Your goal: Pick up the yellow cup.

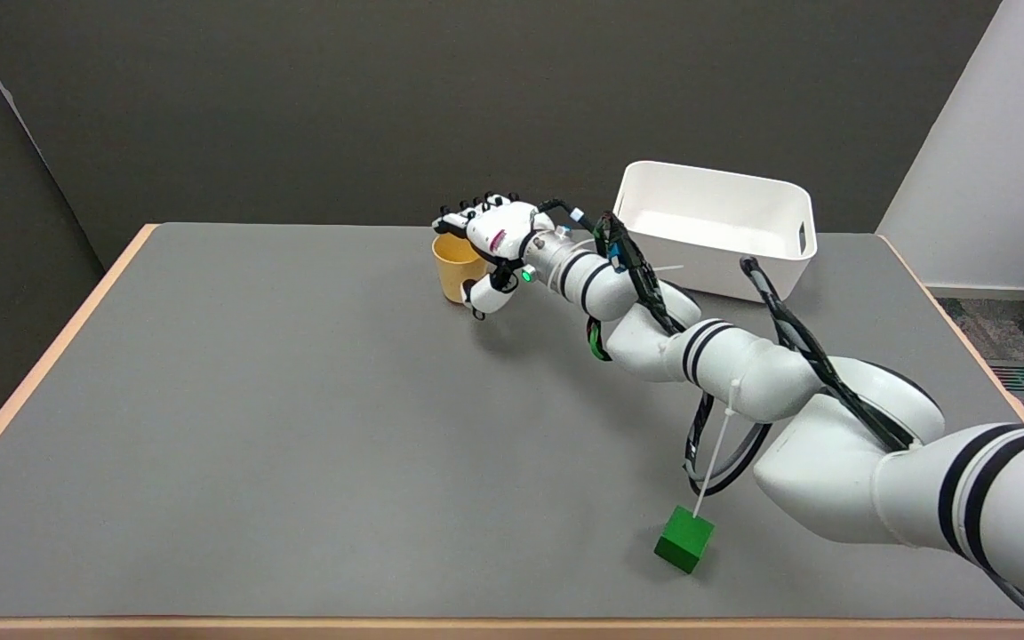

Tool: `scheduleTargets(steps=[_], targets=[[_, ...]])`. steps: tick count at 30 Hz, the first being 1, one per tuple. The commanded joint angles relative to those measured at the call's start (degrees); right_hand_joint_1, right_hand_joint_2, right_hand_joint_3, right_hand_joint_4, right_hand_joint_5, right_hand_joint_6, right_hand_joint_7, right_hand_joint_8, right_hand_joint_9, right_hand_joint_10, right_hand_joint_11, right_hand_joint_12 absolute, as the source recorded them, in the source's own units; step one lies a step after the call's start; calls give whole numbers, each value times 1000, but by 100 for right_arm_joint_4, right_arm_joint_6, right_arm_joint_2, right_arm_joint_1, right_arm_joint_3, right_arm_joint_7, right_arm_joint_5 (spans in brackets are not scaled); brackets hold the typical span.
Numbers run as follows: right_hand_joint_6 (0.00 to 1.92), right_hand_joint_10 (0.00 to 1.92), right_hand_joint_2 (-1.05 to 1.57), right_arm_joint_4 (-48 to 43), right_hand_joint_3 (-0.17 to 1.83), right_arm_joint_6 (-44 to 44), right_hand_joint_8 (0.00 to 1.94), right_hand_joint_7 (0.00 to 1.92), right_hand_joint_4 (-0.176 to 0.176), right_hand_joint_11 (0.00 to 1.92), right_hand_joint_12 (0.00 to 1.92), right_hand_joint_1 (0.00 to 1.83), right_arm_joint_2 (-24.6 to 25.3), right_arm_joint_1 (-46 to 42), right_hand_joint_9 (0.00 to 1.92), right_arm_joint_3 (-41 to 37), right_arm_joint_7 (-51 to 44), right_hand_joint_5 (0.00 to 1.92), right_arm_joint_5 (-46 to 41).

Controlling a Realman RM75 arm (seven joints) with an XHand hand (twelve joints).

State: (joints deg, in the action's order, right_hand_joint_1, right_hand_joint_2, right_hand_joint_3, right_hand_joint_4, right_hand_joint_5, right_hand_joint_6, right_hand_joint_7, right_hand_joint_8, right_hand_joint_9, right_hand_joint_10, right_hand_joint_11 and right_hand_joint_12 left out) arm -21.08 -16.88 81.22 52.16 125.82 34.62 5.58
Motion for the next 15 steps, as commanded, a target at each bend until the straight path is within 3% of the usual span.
scheduleTargets(steps=[1, 15], targets=[[435, 606, 767, -27, 1027, 26, 314, 216, 89, 70, 1051, 751, -17, -64, 189, -14, -6, 148, 0], [507, 621, 781, -49, 1023, 34, 330, 240, 100, 85, 1057, 769, -17, -72, 212, 2, -6, 180, 0]])
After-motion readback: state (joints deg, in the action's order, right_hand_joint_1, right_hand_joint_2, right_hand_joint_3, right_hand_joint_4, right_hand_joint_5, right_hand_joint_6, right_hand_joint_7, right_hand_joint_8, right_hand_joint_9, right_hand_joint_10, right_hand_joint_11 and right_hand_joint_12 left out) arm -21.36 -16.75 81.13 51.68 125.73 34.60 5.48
